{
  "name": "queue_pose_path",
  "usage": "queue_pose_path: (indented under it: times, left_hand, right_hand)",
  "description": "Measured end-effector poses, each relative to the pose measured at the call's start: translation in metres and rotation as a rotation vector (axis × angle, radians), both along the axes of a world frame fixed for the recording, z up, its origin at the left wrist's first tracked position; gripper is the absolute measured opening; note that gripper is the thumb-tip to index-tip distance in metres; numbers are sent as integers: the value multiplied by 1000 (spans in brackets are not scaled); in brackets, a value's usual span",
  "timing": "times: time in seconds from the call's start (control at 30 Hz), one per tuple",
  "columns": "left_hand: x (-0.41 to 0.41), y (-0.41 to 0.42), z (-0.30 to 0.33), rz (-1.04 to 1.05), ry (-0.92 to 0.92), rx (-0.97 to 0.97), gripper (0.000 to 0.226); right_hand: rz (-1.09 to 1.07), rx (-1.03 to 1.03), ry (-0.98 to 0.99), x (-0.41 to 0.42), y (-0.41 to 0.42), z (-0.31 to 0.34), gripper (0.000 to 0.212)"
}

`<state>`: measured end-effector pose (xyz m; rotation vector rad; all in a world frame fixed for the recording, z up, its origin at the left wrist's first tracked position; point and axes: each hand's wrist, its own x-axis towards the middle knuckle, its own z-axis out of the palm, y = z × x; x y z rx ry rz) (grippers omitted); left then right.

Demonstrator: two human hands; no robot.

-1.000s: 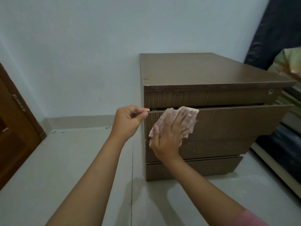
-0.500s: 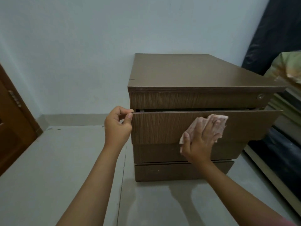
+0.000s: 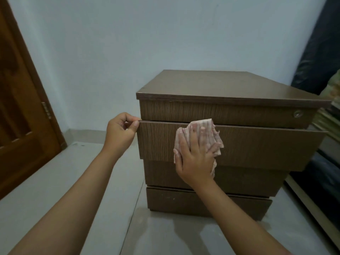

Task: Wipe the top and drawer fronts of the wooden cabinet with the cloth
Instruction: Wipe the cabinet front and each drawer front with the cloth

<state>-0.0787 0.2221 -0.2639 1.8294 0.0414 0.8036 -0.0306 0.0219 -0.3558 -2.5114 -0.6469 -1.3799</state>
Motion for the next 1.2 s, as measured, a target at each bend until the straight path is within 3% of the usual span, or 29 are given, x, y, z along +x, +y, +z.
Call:
queue_pose_path:
  times: [0.13, 0.27, 0.4, 0.57, 0.77, 1.0, 1.2]
  left_hand:
    - [-1, -2, 1, 31, 40, -55, 22]
    - [-2, -3, 1, 26, 34, -77, 20]
    - [-1, -4, -1, 15, 7, -91, 19]
    - [8, -1, -8, 12, -39, -115, 23]
    - [18, -6, -14, 99, -119, -37, 18]
    - [23, -5, -19, 159, -180, 15, 10]
    - [26, -4, -21, 171, -210, 81, 14]
  right_hand:
    - [-2, -31, 4, 1, -40, -7, 60]
    - [-68, 92, 42, 7, -75, 6, 64]
    - [-74, 140, 60, 6, -59, 26, 64]
    - [-28, -15, 33, 6, -11, 35, 60]
    - [-36, -15, 15, 12, 15, 11, 57]
    - [-66, -27, -12, 23, -48, -10, 60]
    - [-88, 108, 76, 27, -77, -2, 64]
